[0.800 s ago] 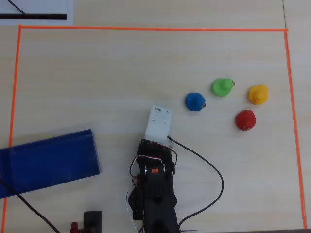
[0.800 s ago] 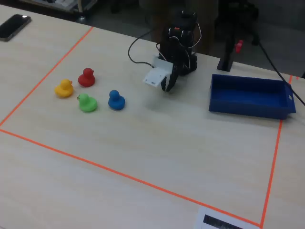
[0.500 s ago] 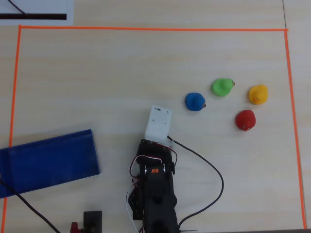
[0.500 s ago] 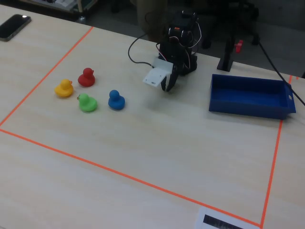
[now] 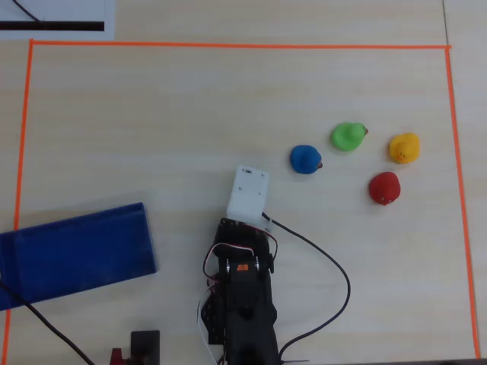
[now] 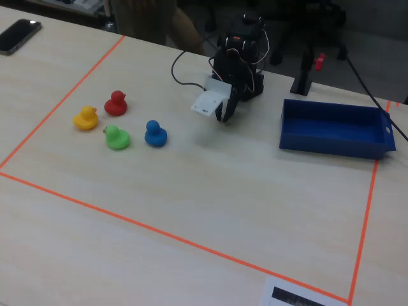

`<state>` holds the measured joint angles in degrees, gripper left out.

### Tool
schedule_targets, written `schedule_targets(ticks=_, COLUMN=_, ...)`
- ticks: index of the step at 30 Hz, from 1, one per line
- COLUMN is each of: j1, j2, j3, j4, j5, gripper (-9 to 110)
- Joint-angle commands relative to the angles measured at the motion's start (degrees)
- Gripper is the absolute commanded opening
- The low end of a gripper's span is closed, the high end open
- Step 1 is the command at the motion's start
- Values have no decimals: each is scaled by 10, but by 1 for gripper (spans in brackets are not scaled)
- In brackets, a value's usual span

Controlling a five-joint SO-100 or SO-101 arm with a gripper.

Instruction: Grasp green duck and put it into box.

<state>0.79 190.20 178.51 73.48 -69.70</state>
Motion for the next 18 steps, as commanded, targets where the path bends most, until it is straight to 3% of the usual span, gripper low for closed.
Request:
schedule_targets(ticks=1, j1=4, j2=-4, j3=-3, j4=13, j5=-4, gripper=2)
schedule_targets(ticks=18, j1=4, j2=-4, j3=-3, j4=13, j5=-4, gripper=2)
